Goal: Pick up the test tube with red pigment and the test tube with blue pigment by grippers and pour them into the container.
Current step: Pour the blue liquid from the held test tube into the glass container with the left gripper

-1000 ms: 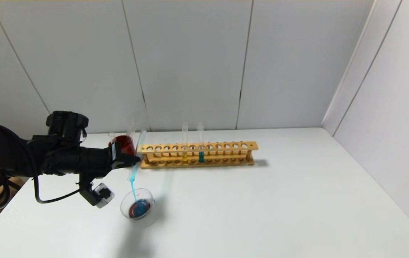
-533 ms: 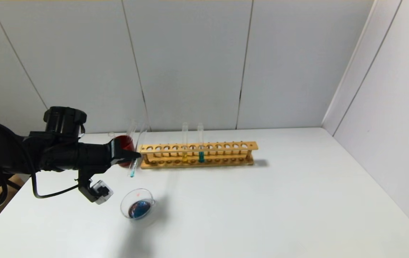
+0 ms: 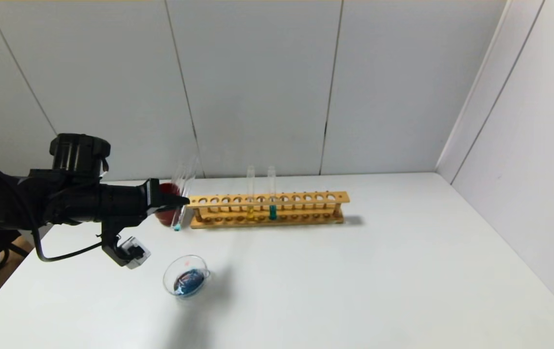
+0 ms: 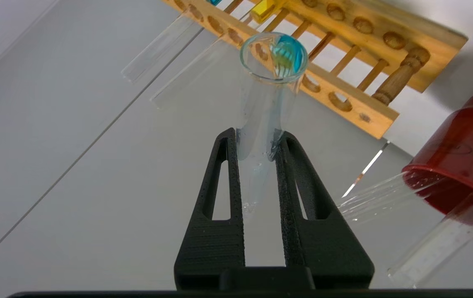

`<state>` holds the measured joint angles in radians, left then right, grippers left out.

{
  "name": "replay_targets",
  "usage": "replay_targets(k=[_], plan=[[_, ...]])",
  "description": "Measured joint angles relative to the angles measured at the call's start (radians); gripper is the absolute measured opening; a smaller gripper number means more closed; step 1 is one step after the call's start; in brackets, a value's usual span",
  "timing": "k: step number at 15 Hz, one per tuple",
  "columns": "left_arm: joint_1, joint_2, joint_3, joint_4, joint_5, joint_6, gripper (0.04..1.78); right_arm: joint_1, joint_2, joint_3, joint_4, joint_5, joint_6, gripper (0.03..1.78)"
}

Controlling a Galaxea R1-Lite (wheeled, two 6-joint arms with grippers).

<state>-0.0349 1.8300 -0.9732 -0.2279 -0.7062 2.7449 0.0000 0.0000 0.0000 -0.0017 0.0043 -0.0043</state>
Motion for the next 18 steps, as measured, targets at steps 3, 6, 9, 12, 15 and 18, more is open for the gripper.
replay_targets(k=[3,6,9,12,15,18], plan=[[-0.001,-0.022,-0.016,0.011,0.001,0.0,0.3,0.0,0.0,0.0,0.0,0.0,0.0,1.75],[-0.002,-0.034,-0.022,0.017,0.001,0.0,0.3,0.0,0.0,0.0,0.0,0.0,0.0,1.75],[-0.003,-0.04,-0.023,0.046,0.0,0.0,0.3,0.0,0.0,0.0,0.0,0.0,0.0,1.75],[-0.003,-0.042,-0.024,0.076,0.0,0.0,0.3,0.0,0.0,0.0,0.0,0.0,0.0,1.75],[-0.002,-0.047,-0.031,0.085,-0.003,0.0,0.3,0.0,0.0,0.0,0.0,0.0,0.0,1.75],[-0.002,-0.052,-0.041,0.083,-0.003,0.0,0.3,0.0,0.0,0.0,0.0,0.0,0.0,1.75]])
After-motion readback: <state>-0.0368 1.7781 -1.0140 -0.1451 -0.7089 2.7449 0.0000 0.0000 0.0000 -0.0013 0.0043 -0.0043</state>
